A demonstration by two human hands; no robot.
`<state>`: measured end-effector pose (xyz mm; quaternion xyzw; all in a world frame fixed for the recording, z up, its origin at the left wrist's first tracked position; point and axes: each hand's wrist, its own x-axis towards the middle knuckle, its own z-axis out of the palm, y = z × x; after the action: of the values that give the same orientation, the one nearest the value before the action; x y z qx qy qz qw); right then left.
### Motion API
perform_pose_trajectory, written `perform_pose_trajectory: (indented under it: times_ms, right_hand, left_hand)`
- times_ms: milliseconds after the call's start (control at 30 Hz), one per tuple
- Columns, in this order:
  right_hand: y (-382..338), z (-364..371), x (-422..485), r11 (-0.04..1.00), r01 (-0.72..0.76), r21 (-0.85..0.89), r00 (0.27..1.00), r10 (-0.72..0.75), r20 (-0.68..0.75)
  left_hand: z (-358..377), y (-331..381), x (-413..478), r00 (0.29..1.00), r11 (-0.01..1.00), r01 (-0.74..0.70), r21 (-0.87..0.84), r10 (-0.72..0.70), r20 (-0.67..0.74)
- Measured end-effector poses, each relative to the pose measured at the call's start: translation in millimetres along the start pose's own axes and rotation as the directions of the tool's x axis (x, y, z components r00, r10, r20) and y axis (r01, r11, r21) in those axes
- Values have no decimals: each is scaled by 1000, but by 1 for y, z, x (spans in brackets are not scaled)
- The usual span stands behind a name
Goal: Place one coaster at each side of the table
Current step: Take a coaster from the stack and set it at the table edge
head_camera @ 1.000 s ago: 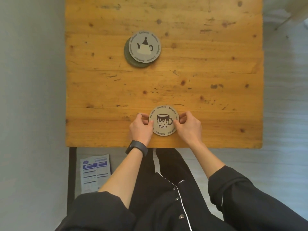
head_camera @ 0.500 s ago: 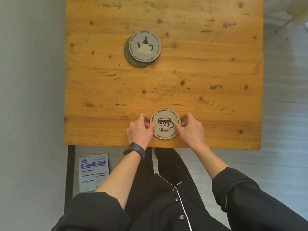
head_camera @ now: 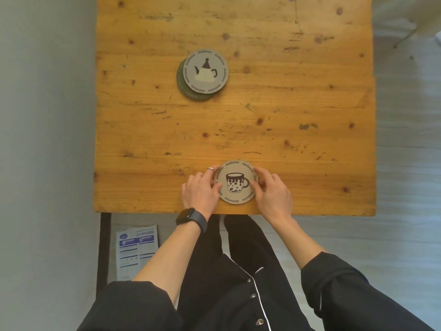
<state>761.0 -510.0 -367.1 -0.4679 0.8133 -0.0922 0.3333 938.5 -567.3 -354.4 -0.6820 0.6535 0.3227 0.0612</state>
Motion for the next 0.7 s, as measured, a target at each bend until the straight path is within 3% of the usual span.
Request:
perform_pose_trajectory:
  times_ms: [300,700]
  right_hand:
    - [3,-4,3,993,64,-97,998,-63,10]
    - [3,1,-2,998,58,-15,998,-58,5]
  left_hand:
    - [9,-6,-5,999,998,2,-56,-4,-36]
    - [22,-9,-3,994,997,6,-75,-14,-106]
